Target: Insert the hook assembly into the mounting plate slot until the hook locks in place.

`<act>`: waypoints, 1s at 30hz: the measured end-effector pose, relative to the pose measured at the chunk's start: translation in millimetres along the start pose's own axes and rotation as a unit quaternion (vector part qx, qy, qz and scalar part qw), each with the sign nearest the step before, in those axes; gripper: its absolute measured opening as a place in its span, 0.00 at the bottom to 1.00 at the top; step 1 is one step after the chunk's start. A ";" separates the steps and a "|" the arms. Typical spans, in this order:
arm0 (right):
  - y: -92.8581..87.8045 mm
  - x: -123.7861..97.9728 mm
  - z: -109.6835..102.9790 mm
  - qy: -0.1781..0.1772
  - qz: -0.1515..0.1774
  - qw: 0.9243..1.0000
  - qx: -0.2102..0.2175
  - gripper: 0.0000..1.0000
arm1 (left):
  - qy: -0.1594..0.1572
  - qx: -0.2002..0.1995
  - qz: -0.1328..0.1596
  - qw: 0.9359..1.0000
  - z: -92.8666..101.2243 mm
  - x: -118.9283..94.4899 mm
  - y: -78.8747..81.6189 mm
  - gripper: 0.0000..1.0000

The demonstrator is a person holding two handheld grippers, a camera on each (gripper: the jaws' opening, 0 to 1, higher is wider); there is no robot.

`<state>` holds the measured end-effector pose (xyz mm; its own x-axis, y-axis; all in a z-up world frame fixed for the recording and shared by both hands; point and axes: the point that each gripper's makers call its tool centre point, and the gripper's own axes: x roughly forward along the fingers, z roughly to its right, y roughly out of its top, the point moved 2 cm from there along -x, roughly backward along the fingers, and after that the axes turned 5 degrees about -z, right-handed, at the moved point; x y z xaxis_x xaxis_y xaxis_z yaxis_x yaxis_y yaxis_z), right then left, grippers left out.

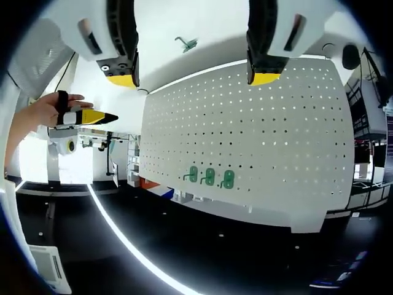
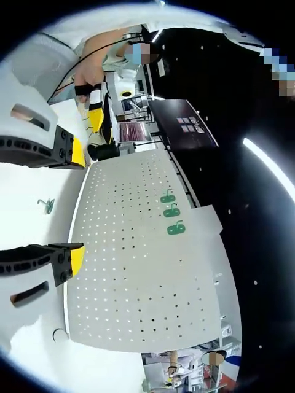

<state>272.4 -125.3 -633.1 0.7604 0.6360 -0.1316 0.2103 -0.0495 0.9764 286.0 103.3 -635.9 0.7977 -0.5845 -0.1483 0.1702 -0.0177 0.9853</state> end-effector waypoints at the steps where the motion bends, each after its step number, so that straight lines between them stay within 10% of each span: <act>1: -2.1 -1.6 1.1 -0.002 -0.001 1.000 0.005 0.46 | 0.000 -0.004 0.007 1.000 0.3 -2.2 2.6 0.73; 30: -3.5 -1.2 -4.6 0.007 0.000 1.000 0.008 0.44 | -0.091 0.064 -0.072 0.991 6.9 26.9 -10.2 0.74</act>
<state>267.9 -122.3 -635.5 0.7518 0.6466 -0.1292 0.2209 -0.0623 0.9733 301.7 82.1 -649.3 0.6508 -0.7050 -0.2820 0.1909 -0.2075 0.9594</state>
